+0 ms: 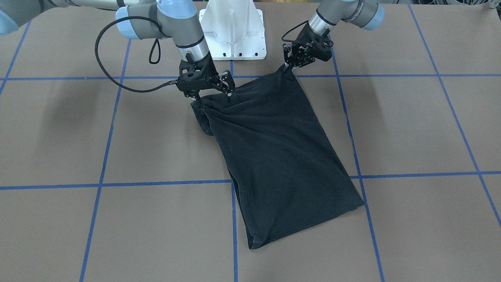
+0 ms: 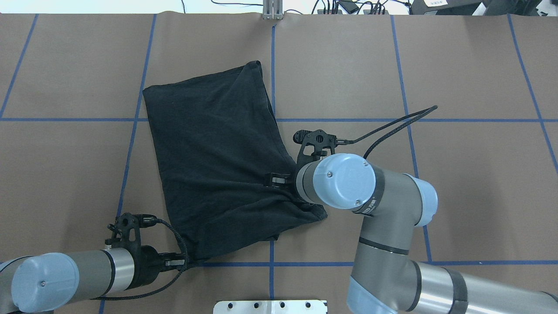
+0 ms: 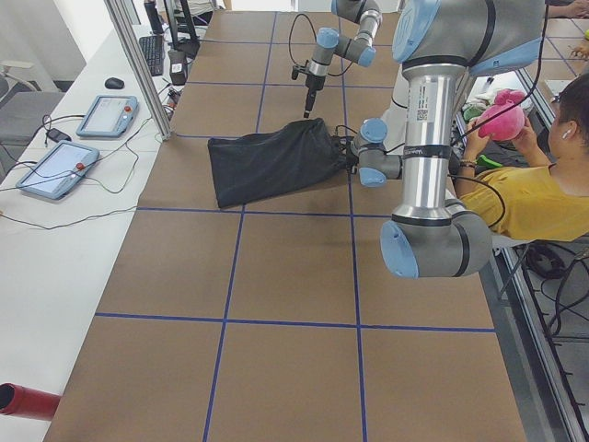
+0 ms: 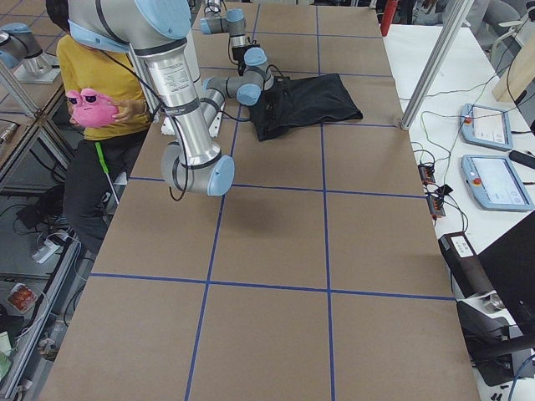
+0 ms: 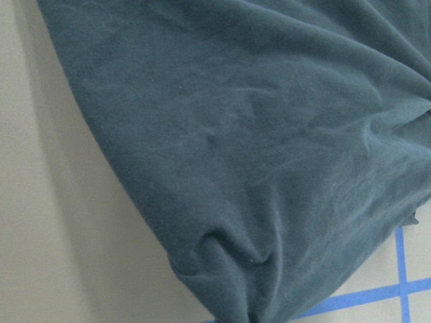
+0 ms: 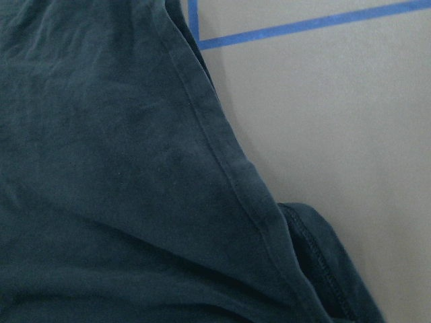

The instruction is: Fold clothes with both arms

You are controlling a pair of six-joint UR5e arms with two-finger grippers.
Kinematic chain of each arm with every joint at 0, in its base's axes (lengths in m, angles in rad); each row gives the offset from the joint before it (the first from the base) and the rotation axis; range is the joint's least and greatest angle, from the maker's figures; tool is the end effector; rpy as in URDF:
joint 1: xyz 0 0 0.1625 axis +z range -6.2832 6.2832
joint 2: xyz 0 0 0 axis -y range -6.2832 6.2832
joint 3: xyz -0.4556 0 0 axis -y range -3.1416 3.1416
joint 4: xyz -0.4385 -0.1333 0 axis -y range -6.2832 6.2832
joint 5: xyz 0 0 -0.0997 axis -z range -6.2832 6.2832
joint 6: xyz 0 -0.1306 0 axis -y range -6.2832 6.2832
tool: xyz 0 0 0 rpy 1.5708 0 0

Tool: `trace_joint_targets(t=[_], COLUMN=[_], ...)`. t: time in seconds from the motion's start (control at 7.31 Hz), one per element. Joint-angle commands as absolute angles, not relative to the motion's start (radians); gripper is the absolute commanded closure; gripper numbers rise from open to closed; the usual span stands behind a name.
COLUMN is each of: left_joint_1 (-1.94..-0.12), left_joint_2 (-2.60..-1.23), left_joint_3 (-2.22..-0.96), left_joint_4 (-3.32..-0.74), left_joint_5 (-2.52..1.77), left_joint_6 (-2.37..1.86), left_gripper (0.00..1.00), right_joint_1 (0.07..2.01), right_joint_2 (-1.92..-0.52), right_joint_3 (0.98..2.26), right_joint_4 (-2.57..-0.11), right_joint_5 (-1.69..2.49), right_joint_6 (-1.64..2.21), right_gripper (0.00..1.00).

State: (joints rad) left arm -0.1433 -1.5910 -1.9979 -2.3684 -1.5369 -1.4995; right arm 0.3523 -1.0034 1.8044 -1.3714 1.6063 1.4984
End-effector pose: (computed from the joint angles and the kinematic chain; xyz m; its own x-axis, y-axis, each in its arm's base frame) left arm 0.5347 -0.2163 0.3757 0.3285 0.0245 -0.9442 0.1515 0.9854 0.0783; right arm -0.6255 -0.3670 0.2184 0.5284 0.1172 0.8409 -0.2793 0.9593 0.0418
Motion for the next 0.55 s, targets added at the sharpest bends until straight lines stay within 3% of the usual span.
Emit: trace_joint_targets(t=[0.0,0.41], left_joint_1=[-0.143,-0.141], left_joint_2=[-1.595,-1.595], left_joint_3=[-1.987,-1.983], left_joint_4=[-2.37,-2.368], left_joint_5=[-1.532,-1.531], left_joint_6=[-1.502,-1.503], left_gripper=[1.0,1.0], right_joint_1=[0.298,0.278], right_joint_2=[-0.921,-0.965], right_joint_3=[1.685,1.689], right_joint_4=[-1.367,-1.408], right_joint_5=[1.517,1.474], right_joint_6=[1.634,1.628], right_gripper=[0.06,0.06])
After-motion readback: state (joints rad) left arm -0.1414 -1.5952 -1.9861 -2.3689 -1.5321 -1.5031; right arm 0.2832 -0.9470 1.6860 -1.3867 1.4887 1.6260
